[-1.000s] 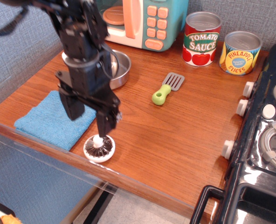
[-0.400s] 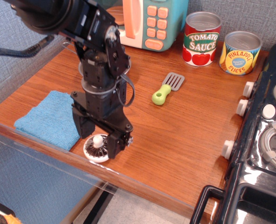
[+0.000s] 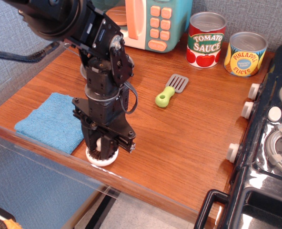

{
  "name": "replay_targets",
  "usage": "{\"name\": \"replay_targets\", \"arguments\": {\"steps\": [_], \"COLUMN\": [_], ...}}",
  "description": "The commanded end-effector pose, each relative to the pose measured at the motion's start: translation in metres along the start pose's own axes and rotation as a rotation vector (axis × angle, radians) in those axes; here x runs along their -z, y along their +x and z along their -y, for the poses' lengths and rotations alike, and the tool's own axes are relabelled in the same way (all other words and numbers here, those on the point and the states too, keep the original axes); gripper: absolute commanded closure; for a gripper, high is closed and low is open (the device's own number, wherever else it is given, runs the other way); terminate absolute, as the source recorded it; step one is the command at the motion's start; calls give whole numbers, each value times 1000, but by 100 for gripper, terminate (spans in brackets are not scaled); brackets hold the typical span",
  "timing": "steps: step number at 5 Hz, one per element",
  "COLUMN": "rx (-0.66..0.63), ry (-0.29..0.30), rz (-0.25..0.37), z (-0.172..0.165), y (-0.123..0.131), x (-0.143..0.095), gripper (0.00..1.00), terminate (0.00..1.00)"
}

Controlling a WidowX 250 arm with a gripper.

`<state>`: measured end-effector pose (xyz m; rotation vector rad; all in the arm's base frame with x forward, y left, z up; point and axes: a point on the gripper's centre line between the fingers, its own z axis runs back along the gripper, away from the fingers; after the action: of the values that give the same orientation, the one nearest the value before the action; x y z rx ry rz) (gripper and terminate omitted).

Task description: PLACE MUSHROOM ON THE BLUE CLOTH

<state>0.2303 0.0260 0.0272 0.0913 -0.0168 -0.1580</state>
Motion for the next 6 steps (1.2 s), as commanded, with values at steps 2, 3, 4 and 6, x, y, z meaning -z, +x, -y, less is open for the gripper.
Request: {"name": "replay_targets", "arguments": {"steps": [2, 3, 4, 6], "rx": [4, -72, -183, -283], "ry": [-37, -36, -14, 16], "rz": [116, 196, 203, 124], "z": [-10, -38, -76, -114], "y": [10, 9, 4, -5], "x": [-42, -69, -71, -40], "gripper": [100, 100, 100, 100], "terminate": [0, 0, 0, 0]}}
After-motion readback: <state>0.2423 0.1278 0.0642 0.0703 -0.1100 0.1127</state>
